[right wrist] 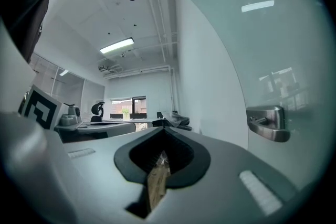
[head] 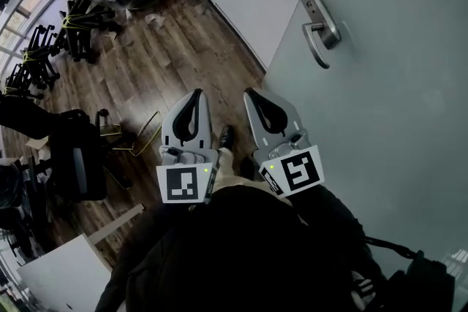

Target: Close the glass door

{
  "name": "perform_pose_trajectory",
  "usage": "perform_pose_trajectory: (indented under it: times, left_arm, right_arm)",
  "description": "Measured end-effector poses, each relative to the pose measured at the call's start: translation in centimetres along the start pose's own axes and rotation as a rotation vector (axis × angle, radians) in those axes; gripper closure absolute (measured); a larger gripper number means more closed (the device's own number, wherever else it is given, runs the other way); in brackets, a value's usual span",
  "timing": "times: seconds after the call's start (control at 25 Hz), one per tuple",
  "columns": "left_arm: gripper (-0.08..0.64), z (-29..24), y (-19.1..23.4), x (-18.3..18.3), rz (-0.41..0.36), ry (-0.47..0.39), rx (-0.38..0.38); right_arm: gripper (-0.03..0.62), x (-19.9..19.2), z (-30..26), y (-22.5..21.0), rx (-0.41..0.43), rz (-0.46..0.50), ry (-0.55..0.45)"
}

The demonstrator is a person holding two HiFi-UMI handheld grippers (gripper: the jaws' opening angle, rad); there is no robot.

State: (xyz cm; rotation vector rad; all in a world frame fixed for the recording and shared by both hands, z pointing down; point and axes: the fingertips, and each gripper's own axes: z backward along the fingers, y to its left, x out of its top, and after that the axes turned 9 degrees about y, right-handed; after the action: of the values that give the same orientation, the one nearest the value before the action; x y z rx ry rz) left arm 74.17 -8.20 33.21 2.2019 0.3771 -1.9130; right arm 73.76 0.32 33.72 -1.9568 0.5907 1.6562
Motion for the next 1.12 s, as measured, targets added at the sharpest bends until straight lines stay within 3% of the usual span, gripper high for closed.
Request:
perform_pose_trajectory:
  times: [0.08,0.24,0.36,0.6,0.84,1.12]
  left_arm:
    - [0.563,-2.9,1.3,0.0,-0.01,0.01,-0.036]
    - [0.563,-8.8,4.4,1.0,0.011,-0.049,-0.074]
    - [0.563,-12.7,4.3,1.8,0.027,-0.041,-0.137]
    - [0.563,-18.2,0.2,2.1,0.026,-0.069,-0.28]
    - [0.563,-21.2,-6.0,5.0,0.013,-0.111,-0.385]
    - [0.563,-22.9,-11.1,4.4,-0.023,-0.078,-0.453]
  right_arm:
    - [0.591,0.5,-2.8,-1.1,-0.017,0.003,-0.001]
    - [0.591,0.8,-8.3,-3.3,-0.047,0.023,-0.006]
    - [0.591,2.1,-9.9,-5.9,-0.107,0.039,-0.014]
    - [0.591,4.7,-8.7,-11.5,-0.237,0.085,-0.055]
    - [0.578,7.8,-4.4,-16.5,-0.345,0.181,-0.038]
    - [0.53,3.1,-2.2,-20.0,-0.352,0.159,0.081]
